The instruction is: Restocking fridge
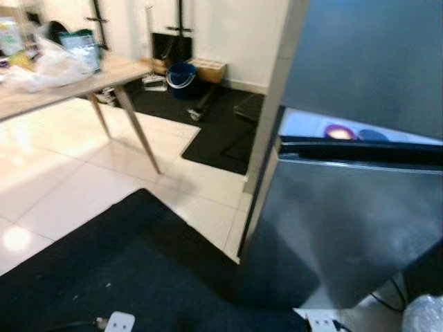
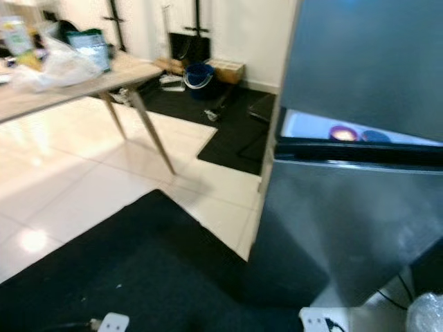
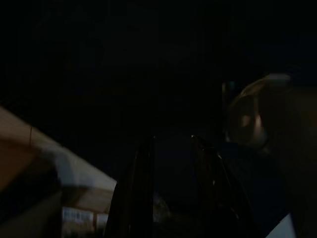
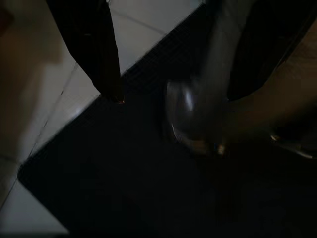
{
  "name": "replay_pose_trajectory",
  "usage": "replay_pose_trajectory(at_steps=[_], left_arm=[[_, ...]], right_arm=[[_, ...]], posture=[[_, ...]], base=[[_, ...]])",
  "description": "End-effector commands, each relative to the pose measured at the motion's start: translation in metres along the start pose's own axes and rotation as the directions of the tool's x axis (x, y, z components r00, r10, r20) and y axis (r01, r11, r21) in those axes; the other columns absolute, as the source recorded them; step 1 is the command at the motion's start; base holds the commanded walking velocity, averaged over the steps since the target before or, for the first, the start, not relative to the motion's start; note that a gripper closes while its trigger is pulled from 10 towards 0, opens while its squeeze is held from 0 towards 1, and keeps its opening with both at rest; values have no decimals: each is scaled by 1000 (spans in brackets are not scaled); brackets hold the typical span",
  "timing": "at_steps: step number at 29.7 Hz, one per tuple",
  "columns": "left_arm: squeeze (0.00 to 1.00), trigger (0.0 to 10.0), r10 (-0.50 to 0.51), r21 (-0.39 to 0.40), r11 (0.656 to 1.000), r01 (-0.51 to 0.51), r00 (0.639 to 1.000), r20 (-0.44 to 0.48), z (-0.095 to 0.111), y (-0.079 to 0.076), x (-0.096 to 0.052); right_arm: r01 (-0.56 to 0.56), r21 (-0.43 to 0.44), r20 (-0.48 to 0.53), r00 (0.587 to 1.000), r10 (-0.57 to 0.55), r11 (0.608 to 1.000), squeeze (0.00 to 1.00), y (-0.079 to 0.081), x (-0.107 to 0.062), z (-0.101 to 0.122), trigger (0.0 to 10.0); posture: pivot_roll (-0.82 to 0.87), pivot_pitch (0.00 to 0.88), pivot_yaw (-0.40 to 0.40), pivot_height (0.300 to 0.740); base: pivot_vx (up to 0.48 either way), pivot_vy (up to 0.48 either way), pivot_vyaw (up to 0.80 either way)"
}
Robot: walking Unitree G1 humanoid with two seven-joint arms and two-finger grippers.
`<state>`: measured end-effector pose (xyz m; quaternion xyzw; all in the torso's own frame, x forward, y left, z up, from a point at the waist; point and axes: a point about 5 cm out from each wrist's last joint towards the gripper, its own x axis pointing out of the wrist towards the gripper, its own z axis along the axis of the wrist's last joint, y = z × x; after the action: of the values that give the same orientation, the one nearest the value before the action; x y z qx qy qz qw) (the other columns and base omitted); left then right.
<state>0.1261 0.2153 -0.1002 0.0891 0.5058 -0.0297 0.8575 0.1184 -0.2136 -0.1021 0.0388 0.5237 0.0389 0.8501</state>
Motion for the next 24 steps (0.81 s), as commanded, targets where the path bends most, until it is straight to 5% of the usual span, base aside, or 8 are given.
replay_pose_trajectory(at_steps=[1, 14, 24], left_arm=[[0, 10000, -17, 8, 1000, 17, 1000, -19, -4, -5, 0], [0, 10000, -17, 7, 1000, 17, 1000, -21, -5, -6, 0], [0, 10000, -32, -7, 999, 32, 999, -15, -3, -7, 0]], right_arm=[[16, 4, 3, 1000, -16, 1000, 0, -5, -1, 2, 10000], [16, 6, 4, 1000, -16, 1000, 0, -5, -1, 2, 10000], [15, 8, 2, 1000, -15, 1000, 0, -5, -1, 2, 10000]], posture=[[42, 0, -33, 740], [42, 0, -33, 740], [42, 0, -34, 740]], base=[[300, 0, 0], [300, 0, 0], [0, 0, 0]])
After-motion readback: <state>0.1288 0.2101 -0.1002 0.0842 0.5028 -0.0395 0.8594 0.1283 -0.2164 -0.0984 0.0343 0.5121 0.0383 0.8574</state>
